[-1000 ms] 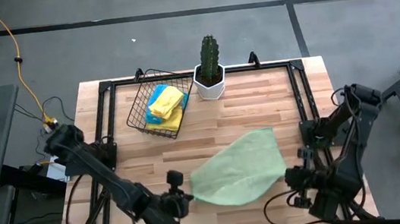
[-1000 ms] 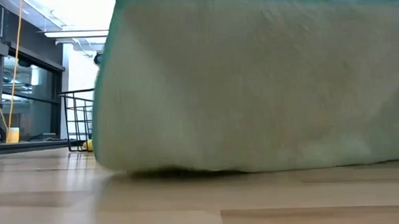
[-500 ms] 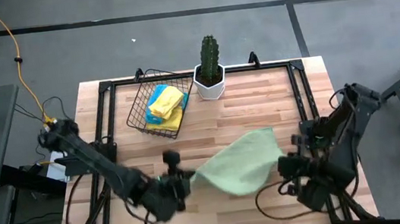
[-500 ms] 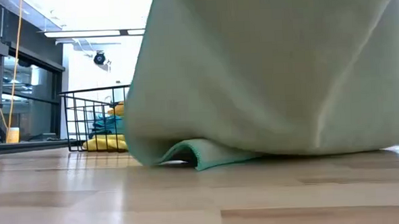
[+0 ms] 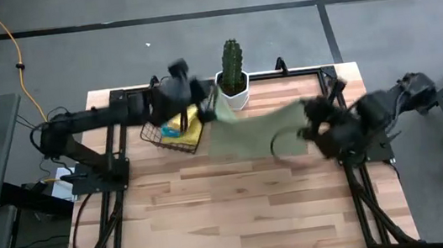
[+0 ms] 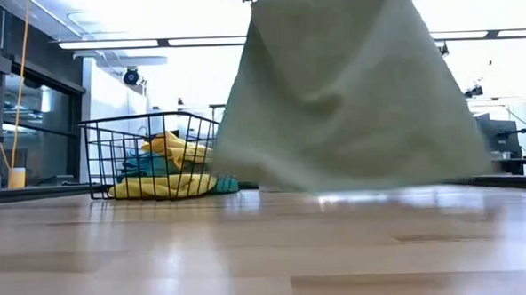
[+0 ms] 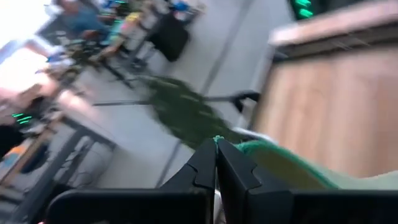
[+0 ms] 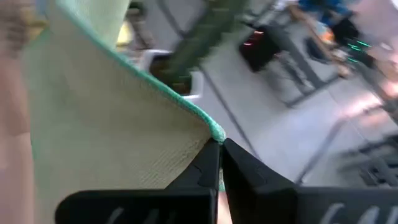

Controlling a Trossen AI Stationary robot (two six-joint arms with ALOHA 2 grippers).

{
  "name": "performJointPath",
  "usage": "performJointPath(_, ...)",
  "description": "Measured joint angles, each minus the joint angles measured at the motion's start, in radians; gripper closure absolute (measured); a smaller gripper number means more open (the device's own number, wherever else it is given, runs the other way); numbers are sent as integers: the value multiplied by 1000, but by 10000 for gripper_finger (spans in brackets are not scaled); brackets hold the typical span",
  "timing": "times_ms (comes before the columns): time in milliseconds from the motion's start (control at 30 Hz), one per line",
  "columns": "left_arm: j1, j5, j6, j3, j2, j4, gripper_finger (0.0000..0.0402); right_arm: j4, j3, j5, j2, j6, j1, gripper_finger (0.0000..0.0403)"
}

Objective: Fold microfiber towels
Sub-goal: Fold the green microfiber towel on the table

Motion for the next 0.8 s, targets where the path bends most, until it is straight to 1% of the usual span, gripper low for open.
performJointPath(33, 40, 9, 16, 26, 9, 21, 401, 2, 2, 26, -24, -15, -39, 403)
performJointPath(100, 84, 12, 17, 97, 24, 8, 401, 7, 2, 40, -77, -58, -104, 403)
performJointPath(200, 96, 47, -25, 191, 31, -77, 401, 6, 2, 49, -137, -126, -158, 403)
performJointPath(300, 65, 113, -88, 224, 25, -183, 401, 12, 2, 3, -166, -131, -144, 403)
performJointPath(433, -7, 132, -193, 222, 19, -354, 401, 16, -12, -128, -153, -103, -82, 403)
performJointPath(500, -58, 127, -251, 193, 19, -407, 401, 17, -32, -213, -130, -71, -43, 403)
performJointPath(667, -232, 102, -380, 38, 14, -407, 401, 74, -143, -407, -71, 77, 97, 403)
performJointPath(800, -377, 85, -492, -124, 9, -322, 401, 183, -285, -536, -22, 255, 224, 403)
